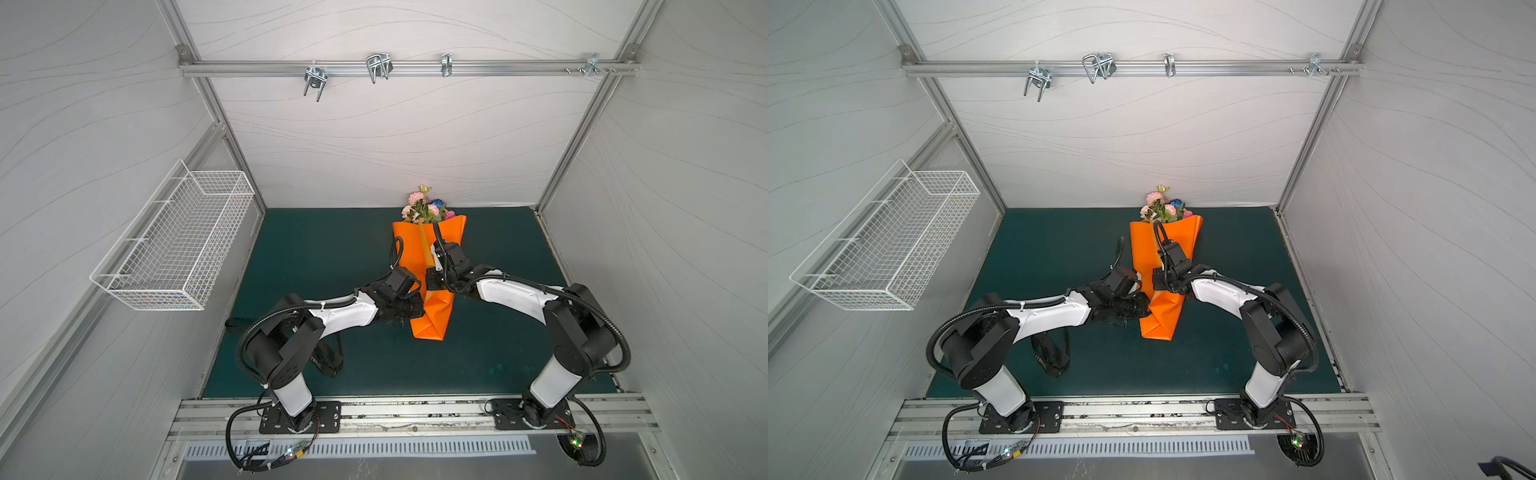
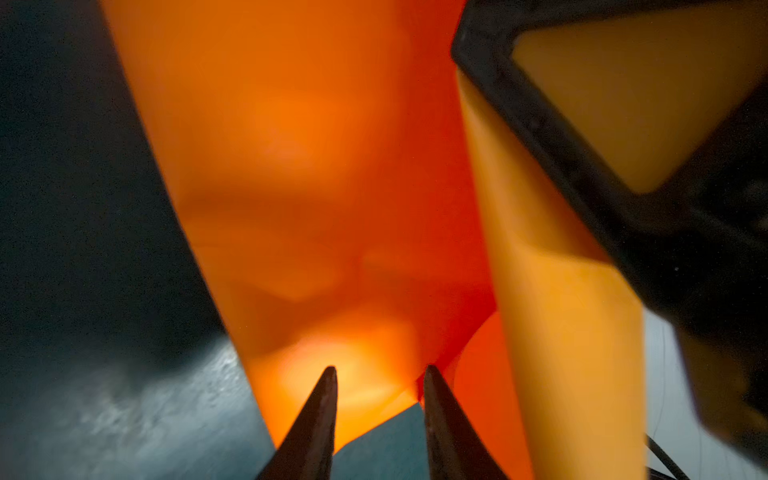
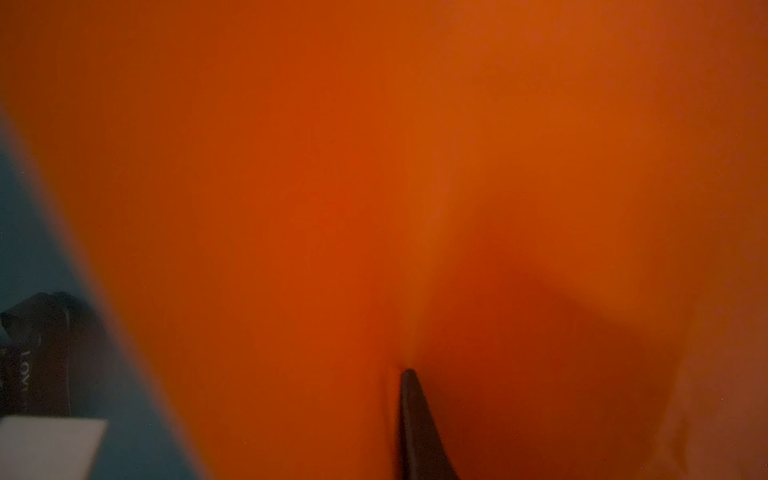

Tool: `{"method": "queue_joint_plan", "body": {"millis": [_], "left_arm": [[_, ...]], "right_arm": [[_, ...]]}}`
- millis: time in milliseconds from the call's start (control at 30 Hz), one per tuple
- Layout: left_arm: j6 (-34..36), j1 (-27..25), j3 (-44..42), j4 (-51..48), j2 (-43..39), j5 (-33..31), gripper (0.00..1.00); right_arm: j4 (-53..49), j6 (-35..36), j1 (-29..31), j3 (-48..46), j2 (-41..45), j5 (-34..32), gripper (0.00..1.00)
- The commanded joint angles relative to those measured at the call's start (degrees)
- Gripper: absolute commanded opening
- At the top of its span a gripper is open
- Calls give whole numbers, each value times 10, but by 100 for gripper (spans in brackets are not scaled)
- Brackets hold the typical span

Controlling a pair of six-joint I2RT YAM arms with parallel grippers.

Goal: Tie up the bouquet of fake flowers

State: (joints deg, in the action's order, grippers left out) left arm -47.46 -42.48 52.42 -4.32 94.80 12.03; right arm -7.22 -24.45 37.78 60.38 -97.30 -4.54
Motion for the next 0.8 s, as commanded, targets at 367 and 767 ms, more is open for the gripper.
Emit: {"method": "queue_joint_plan", "body": {"millis": [367, 767], "left_arm": [[1, 119, 6, -28, -34, -34, 37], [25, 213, 133, -17, 39, 0, 65]], "right_arm": [[13, 24, 16, 67, -83, 3, 21], [36, 45, 19, 75, -110, 36, 59]]}}
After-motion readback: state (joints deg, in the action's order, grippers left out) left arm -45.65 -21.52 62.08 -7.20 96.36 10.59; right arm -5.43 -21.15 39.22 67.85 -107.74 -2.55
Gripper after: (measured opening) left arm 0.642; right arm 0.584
